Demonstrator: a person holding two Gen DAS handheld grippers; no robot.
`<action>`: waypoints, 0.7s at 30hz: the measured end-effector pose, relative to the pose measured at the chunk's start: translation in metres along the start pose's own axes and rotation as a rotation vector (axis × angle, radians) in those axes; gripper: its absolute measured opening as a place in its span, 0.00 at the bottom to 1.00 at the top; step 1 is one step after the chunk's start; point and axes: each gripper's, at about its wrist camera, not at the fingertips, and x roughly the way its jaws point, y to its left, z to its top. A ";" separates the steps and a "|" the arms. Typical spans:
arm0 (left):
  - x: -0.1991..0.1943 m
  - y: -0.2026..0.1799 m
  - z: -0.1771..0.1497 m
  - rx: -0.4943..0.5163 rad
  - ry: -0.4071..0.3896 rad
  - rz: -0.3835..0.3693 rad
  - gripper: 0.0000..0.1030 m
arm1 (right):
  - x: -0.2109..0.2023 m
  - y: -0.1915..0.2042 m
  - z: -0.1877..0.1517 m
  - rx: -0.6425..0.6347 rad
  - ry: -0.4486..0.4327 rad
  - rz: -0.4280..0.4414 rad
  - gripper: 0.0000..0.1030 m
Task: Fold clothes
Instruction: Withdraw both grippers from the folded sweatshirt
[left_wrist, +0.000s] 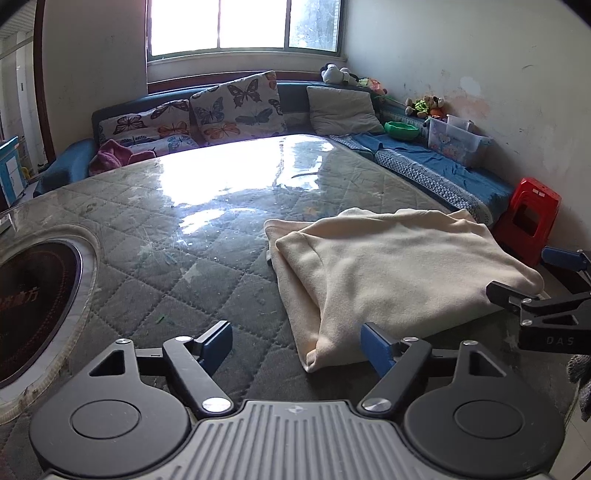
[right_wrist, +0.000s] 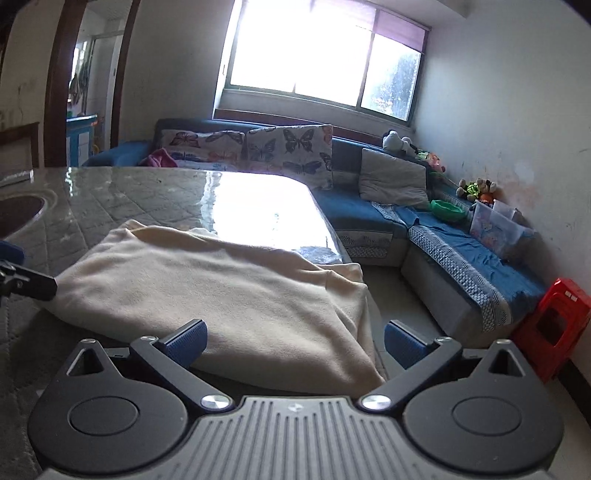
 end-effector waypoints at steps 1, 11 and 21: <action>-0.001 -0.001 -0.001 0.003 0.001 -0.002 0.80 | -0.001 -0.001 0.000 0.016 0.006 0.011 1.00; -0.009 -0.002 -0.008 0.015 0.011 -0.003 0.95 | -0.021 0.005 -0.012 0.095 0.044 0.107 1.00; -0.019 -0.001 -0.016 0.022 0.020 -0.005 1.00 | -0.036 0.019 -0.028 0.092 0.094 0.122 1.00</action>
